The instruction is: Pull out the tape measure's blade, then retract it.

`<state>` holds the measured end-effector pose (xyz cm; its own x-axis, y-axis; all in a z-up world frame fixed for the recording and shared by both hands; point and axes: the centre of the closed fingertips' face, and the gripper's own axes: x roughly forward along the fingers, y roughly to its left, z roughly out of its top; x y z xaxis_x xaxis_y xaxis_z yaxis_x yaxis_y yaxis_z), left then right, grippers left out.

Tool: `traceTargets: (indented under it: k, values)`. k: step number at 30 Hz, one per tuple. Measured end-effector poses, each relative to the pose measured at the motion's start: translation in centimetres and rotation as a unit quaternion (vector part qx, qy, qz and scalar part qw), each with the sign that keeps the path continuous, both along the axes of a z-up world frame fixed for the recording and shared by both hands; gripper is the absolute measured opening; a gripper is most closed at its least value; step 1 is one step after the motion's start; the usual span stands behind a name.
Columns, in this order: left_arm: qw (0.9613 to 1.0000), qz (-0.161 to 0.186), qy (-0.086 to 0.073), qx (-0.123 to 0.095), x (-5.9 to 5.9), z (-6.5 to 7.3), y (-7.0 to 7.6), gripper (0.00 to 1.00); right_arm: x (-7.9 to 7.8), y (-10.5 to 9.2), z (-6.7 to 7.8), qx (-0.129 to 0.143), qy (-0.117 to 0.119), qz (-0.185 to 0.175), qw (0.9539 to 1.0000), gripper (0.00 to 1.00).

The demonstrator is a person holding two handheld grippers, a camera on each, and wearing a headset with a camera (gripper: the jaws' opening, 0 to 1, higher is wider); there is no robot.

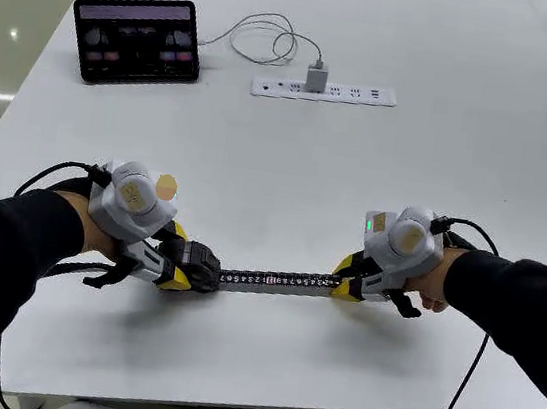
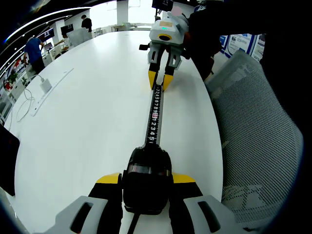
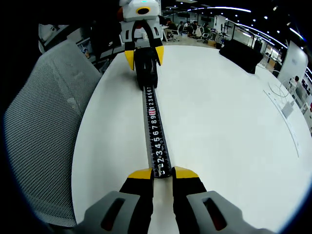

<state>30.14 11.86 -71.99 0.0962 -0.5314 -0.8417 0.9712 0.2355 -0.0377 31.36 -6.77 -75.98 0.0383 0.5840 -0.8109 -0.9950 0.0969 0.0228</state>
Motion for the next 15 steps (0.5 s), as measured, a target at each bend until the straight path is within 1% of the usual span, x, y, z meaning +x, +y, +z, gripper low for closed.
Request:
traceTargets:
  k: [15]
  values:
    - [1.0000,0.002,-0.001,-0.001,0.16,-0.17,0.09,0.33,0.02,-0.87,0.01,-0.004,0.002,-0.005,1.0000,0.09]
